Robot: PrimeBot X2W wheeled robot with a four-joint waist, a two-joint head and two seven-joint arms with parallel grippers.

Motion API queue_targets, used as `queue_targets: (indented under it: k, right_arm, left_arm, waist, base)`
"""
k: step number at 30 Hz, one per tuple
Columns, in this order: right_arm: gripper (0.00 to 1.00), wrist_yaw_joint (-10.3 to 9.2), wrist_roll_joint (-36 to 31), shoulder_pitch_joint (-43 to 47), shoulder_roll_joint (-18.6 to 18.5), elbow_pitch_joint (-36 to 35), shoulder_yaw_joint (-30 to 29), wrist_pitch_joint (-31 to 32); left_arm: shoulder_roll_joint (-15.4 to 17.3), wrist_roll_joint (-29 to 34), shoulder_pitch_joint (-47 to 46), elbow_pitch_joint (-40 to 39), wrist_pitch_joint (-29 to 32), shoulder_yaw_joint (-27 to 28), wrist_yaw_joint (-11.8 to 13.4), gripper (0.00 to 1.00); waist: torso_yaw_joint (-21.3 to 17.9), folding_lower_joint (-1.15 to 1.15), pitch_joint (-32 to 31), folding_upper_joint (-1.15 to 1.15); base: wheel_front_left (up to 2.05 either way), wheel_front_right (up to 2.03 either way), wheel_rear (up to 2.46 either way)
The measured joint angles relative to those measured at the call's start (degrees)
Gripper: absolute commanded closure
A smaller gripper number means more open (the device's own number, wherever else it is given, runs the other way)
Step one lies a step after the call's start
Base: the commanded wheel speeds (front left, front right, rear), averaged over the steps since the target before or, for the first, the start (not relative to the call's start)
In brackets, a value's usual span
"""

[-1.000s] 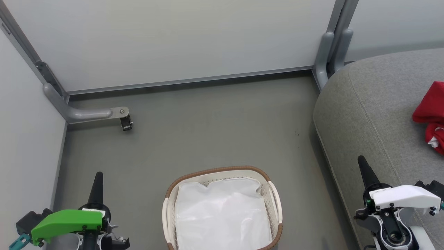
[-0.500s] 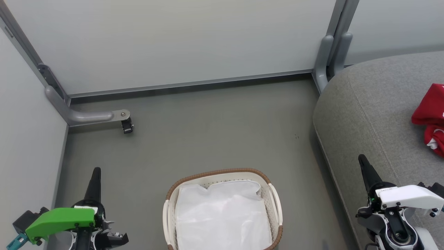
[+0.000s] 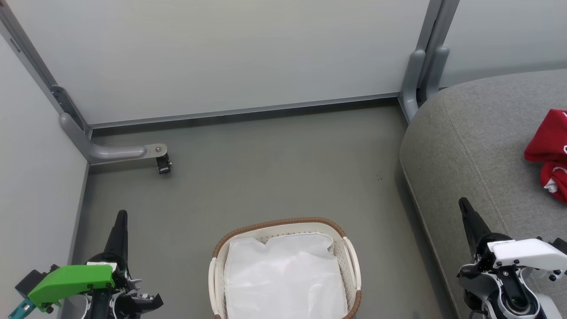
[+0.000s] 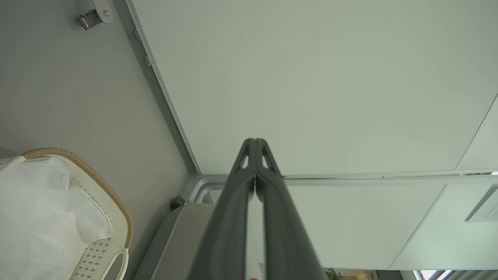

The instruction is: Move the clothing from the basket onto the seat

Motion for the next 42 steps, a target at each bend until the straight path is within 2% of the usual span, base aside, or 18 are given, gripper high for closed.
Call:
queue_targets:
  k: [12,42]
  right_arm:
    - [1.00,-0.01,4.5,0.3,0.0,-0.7,-0.4,1.1]
    - [1.00,-0.01,4.5,0.3,0.0,-0.8,-0.4,1.1]
  left_arm:
    - [0.0,-4.2,-0.2,-0.6,1.0,0.6,-0.3,1.00]
    - [0.0,-4.2,-0.4,-0.6,1.0,0.6,-0.3,1.00]
  waist:
    - [0.1,0.00,-0.6,0.00]
    - [0.1,0.00,-0.6,0.00]
  base:
    - [0.00,0.00,0.00]
    - [0.00,0.00,0.00]
